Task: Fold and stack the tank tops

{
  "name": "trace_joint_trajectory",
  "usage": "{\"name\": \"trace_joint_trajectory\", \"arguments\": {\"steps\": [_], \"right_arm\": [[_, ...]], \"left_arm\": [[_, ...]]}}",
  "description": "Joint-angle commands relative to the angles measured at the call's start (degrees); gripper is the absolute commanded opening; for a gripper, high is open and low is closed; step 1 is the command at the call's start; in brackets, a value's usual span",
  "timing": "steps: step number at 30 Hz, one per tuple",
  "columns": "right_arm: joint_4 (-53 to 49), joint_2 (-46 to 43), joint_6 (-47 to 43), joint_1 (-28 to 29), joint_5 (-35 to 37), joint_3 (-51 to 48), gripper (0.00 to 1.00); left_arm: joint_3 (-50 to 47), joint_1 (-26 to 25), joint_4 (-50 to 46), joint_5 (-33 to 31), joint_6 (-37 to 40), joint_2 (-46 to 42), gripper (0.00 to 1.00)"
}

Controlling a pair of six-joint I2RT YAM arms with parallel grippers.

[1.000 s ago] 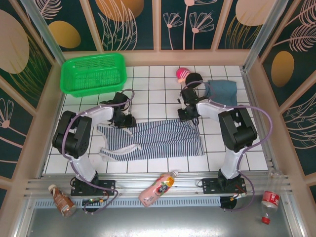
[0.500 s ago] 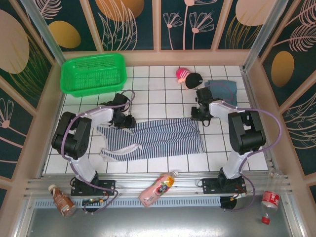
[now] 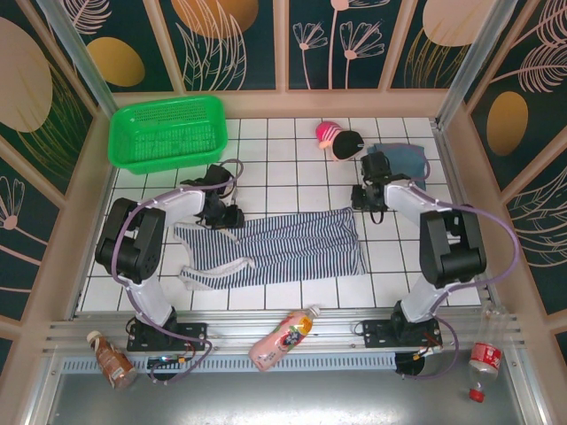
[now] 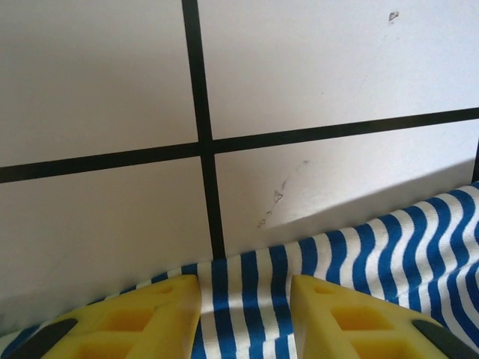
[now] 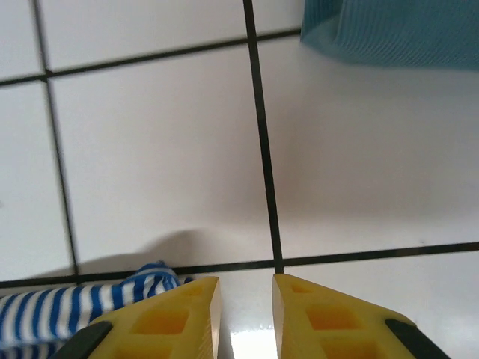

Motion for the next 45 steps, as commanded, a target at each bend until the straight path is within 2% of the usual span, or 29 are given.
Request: {"name": "trace_joint_trajectory", "arguments": {"steps": [1, 5, 8, 13, 19, 23, 27, 31, 36, 39, 45], "right_arm": [[0.4, -7.25, -0.71, 2.25, -1.17, -1.75, 0.26], [8.2, -10.5, 2.17, 8.39, -10.91, -9.08, 0.25], [14.26, -8.53, 3.95, 11.36, -13.28, -12.35, 0.25], [15.59, -3.24, 3.65, 11.68, -11.65, -13.34, 0.23], [12.44, -3.14, 3.75, 8.55, -9.19, -16.83, 0.23], [10.39, -2.62, 3.75, 6.92, -8.68, -17.34, 0.22], [10.26, -3.44, 3.63, 6.59, -8.72, -18.03, 0.22], [10.15, -3.23, 3.7, 6.39, -8.86, -18.13, 0.22], [10.39, -3.51, 4.06, 6.01, -9.03, -18.4, 0.22], [10.32, -3.57, 3.88, 5.6, -9.1, -18.45, 0.22], [10.45, -3.97, 3.83, 5.15, -9.3, -19.12, 0.22]], "left_arm": [[1.93, 0.22, -6.56, -2.71, 0.36, 0.57, 0.41], [4.83, 0.23, -9.81, -5.48, -0.63, -2.13, 0.44], [5.65, 0.38, -11.77, -8.1, -1.29, -4.2, 0.48], [3.92, 2.77, -15.46, -16.54, -2.92, -5.92, 0.52], [-0.01, 6.96, -16.21, -24.6, -8.72, -10.8, 0.56], [-4.55, 11.82, -11.79, -23.81, -12.5, -13.8, 0.57], [-5.16, 14.68, -8.93, -22.53, -14.12, -14.42, 0.57], [-5.16, 15.24, -6.46, -19.99, -15.21, -12.9, 0.57], [-7.38, 15.33, -5.65, -19.34, -14.38, -11.13, 0.47], [-8.48, 15.33, -5.79, -18.27, -13.89, -10.9, 0.45], [-8.71, 15.45, -5.94, -22.04, -11.71, -9.37, 0.39]]}}
